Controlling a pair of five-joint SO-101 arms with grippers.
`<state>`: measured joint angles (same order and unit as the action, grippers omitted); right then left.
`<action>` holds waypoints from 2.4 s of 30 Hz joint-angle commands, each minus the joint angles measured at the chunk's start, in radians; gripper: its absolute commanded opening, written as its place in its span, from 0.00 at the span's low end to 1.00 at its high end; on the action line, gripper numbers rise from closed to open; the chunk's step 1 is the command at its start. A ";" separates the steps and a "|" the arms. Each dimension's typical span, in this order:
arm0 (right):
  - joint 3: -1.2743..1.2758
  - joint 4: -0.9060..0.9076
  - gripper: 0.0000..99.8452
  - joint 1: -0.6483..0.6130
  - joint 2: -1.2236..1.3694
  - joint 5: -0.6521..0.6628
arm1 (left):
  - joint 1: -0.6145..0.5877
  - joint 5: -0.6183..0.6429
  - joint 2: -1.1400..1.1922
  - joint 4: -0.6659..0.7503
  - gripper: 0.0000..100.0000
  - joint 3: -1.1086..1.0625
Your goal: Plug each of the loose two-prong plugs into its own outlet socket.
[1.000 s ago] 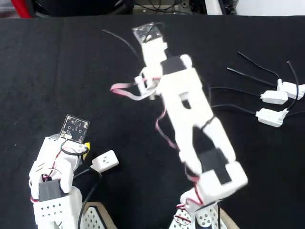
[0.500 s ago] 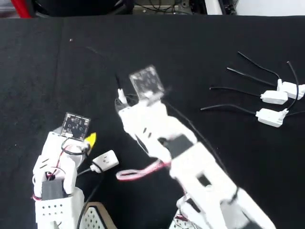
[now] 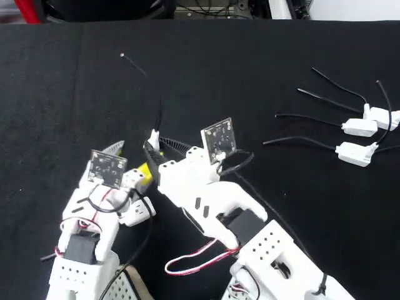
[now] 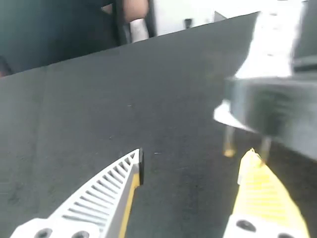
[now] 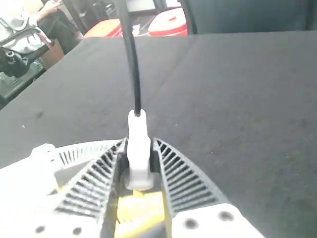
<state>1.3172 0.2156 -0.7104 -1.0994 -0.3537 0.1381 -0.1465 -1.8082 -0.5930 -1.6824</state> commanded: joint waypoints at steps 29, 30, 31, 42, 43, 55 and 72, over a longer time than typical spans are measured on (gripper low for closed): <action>-0.105 0.239 0.01 -0.089 0.082 0.130 | -0.156 0.103 -0.012 0.121 0.31 0.053; -0.122 0.239 0.01 -0.089 0.119 0.140 | -0.170 0.103 -0.012 0.115 0.31 0.058; -0.142 0.239 0.01 -0.089 0.159 0.149 | -0.180 0.103 -0.012 0.115 0.31 0.059; -0.521 0.569 0.01 0.189 0.392 0.284 | -0.197 -0.253 -0.012 -0.163 0.31 0.070; -0.544 0.611 0.01 0.212 0.394 0.304 | -0.205 -0.305 -0.012 -0.210 0.31 0.085; -0.579 0.678 0.01 0.485 0.395 0.348 | -0.137 -0.626 -0.003 -0.934 0.31 0.576; -0.713 0.829 0.01 0.710 0.677 0.316 | 0.108 -0.845 0.752 -0.913 0.30 0.673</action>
<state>0.7050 1.0411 -0.0215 -0.5102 -0.0284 0.2087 -1.0042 -1.1945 -1.5290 -1.0994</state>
